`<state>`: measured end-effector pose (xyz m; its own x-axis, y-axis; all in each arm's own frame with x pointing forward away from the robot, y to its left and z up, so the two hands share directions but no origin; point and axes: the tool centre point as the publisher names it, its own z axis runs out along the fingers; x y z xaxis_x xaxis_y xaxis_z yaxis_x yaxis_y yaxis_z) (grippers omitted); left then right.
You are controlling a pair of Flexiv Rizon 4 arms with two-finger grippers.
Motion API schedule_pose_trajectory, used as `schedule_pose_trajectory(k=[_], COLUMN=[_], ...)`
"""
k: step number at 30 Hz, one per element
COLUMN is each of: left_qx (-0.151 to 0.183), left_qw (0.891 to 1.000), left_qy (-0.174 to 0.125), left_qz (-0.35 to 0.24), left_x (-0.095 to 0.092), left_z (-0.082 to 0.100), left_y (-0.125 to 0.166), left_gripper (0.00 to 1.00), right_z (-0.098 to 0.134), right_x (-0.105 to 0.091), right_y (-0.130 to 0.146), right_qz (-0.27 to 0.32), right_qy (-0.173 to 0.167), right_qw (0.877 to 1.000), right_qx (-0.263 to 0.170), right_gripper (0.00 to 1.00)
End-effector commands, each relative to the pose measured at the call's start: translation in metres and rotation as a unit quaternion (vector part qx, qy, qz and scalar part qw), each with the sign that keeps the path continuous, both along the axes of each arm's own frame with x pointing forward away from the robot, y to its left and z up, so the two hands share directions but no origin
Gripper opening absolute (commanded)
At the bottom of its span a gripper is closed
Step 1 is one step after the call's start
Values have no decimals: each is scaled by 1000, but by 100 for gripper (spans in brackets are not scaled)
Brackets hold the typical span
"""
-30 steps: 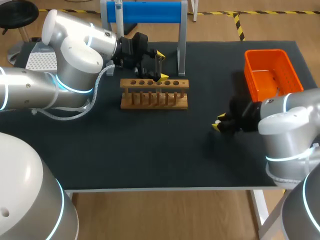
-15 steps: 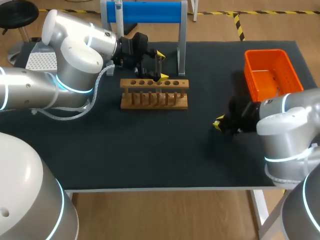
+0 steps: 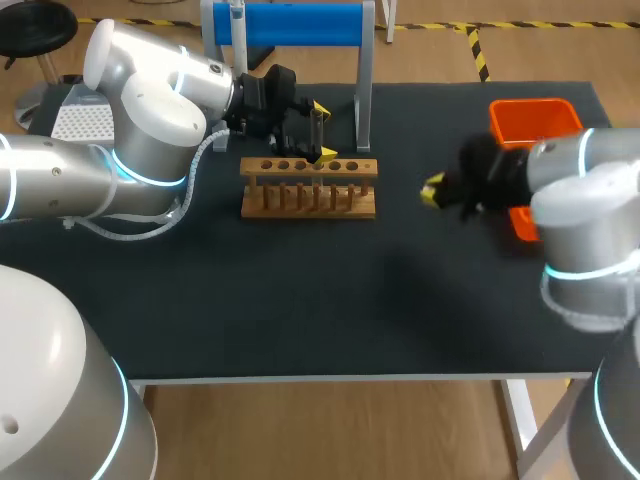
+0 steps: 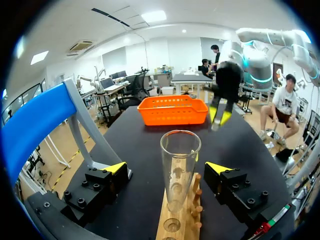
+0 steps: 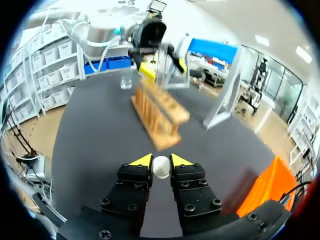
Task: Invert the test tube, pick up the pipette, mount the tip to pipette, aspirate from beaker and dispense into the tube, eject the tip, return the pipette, and cap with the stopper.
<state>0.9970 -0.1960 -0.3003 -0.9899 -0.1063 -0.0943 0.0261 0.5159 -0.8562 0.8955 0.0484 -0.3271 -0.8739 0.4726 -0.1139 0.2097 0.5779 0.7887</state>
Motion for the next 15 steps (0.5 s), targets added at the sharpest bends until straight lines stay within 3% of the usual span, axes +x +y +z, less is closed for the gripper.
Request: schedule_pose_trajectory(k=[1,4,15], left_qx=[0,0,0], left_qw=[1000,1000,1000], left_qy=[0,0,0], left_qz=[0,0,0], left_x=[0,0,0], left_z=[-1,-1,-1], left_y=[0,0,0], left_gripper=[100,100,100], right_z=[83,120,120], right_x=[-1,-3,-3], right_y=[-13,-7,-7], right_qz=[60,73,73], right_qy=[56,45,45], right_qw=[997,996,996], right_qx=[-9,1,1], right_gripper=[0,0,0])
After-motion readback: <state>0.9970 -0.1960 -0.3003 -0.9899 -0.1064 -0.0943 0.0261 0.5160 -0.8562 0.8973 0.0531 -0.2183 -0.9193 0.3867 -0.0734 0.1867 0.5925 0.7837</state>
